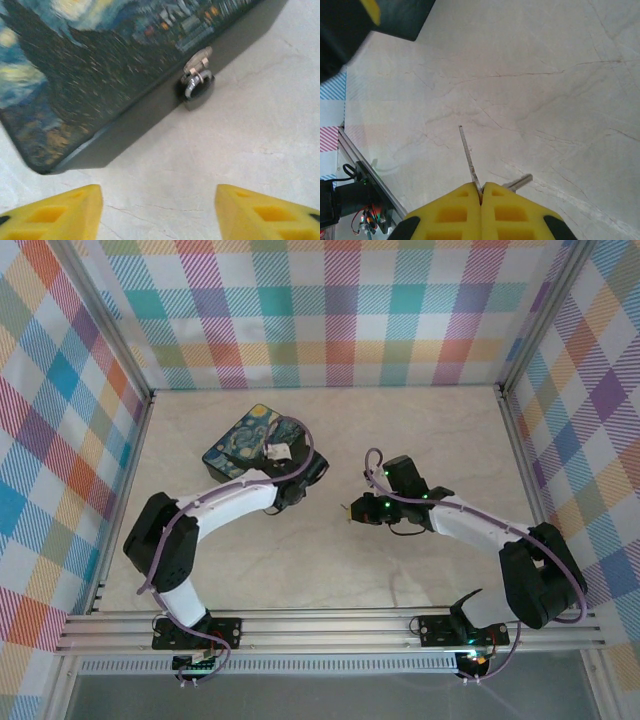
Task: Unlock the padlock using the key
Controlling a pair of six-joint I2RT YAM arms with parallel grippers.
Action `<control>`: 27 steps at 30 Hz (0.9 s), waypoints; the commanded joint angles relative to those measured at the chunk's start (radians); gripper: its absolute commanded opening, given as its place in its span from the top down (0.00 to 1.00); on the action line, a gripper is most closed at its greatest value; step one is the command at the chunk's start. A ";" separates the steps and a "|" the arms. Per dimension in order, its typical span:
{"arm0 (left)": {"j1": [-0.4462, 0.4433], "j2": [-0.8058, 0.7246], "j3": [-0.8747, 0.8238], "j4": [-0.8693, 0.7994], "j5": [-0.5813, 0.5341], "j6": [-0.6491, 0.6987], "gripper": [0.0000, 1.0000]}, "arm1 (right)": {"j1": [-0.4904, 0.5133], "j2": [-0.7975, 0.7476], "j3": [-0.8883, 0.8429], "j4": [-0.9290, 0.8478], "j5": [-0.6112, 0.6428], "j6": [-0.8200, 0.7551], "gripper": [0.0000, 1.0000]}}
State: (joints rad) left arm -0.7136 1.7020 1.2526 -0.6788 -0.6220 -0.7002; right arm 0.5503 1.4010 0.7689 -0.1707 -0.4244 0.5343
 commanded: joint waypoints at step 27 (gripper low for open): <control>0.307 0.002 -0.157 0.161 0.247 0.346 0.29 | 0.023 0.018 0.117 -0.146 0.050 0.031 1.00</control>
State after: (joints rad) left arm -0.4358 1.6783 1.1606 -0.4240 -0.3920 -0.3496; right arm 0.5667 1.3998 0.8394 -0.2798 -0.3813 0.5842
